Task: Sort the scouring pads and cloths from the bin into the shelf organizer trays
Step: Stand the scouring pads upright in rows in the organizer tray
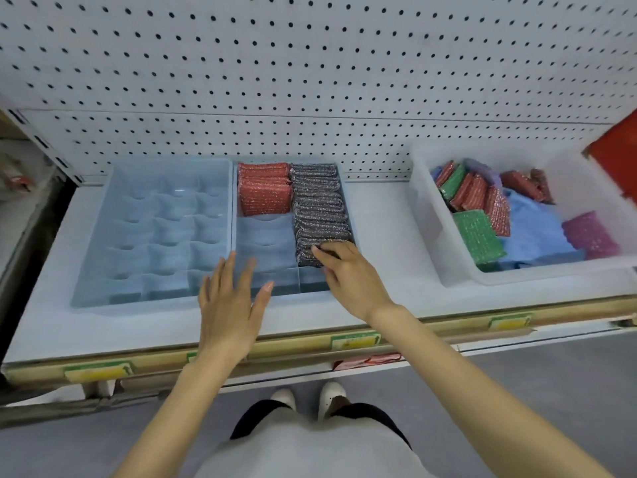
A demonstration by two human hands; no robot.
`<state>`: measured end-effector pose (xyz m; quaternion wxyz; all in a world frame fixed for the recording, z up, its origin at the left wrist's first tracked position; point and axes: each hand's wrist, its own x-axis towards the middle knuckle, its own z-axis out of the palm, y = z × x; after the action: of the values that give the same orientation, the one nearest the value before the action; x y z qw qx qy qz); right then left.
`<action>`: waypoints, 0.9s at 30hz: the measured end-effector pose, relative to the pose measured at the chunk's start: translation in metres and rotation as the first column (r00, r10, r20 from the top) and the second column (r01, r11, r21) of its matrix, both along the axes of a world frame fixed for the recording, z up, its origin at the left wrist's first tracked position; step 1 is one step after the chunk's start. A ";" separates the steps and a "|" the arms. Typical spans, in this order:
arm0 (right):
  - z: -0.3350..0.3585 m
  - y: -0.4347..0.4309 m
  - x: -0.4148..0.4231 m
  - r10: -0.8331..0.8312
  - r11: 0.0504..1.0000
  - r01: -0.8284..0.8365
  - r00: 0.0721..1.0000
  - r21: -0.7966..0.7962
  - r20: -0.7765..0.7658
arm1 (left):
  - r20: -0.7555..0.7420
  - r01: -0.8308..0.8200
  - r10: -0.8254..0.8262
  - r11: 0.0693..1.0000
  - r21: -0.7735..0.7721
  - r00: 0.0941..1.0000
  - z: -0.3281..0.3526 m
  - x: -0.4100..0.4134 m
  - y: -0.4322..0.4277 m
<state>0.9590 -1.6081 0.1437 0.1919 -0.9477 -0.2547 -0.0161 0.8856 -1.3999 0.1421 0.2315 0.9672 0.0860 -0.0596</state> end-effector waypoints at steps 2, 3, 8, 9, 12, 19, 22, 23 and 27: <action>0.007 -0.006 0.000 -0.052 0.988 0.061 0.996 0.141 -0.066 | 0.008 -0.052 0.053 0.994 -0.092 0.999 0.009 0.006 -0.009; 0.011 -0.012 0.002 -0.082 0.974 0.101 0.992 0.201 -0.101 | 0.026 -0.067 0.070 0.991 -0.119 0.997 0.012 0.011 -0.014; 0.037 -0.067 0.020 -0.232 0.803 0.339 0.936 0.491 -0.266 | 0.098 -0.074 0.098 0.972 -0.223 0.990 0.029 0.041 -0.054; 0.042 -0.083 0.023 -0.264 0.745 0.381 0.922 0.548 -0.281 | 0.108 -0.054 0.082 0.969 -0.243 0.991 0.033 0.047 -0.067; 0.054 -0.141 0.033 -0.353 0.576 0.472 0.880 0.667 -0.317 | 0.125 0.016 0.031 0.935 -0.354 0.992 0.044 0.063 -0.118; 0.046 -0.280 0.070 -0.440 0.490 0.690 0.724 0.533 -0.532 | 0.133 0.161 -0.109 0.852 -0.498 0.985 0.044 0.098 -0.270; 0.034 -0.306 0.095 -0.336 0.588 0.707 0.656 0.393 -0.676 | 0.150 0.121 -0.047 0.835 -0.537 0.988 0.037 0.114 -0.321; 0.029 -0.308 0.103 -0.316 0.644 0.682 0.649 0.346 -0.692 | 0.168 0.104 -0.015 0.836 -0.539 0.986 0.034 0.117 -0.331; 0.017 -0.296 0.118 -0.274 0.787 0.577 0.645 0.219 -0.714 | 0.176 -0.010 0.124 0.842 -0.539 0.976 0.026 0.122 -0.343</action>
<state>1.0769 -1.9042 0.1609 0.4609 -0.8588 0.0749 0.2106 1.0071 -1.7425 0.1685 0.5011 0.8616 0.0759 0.0266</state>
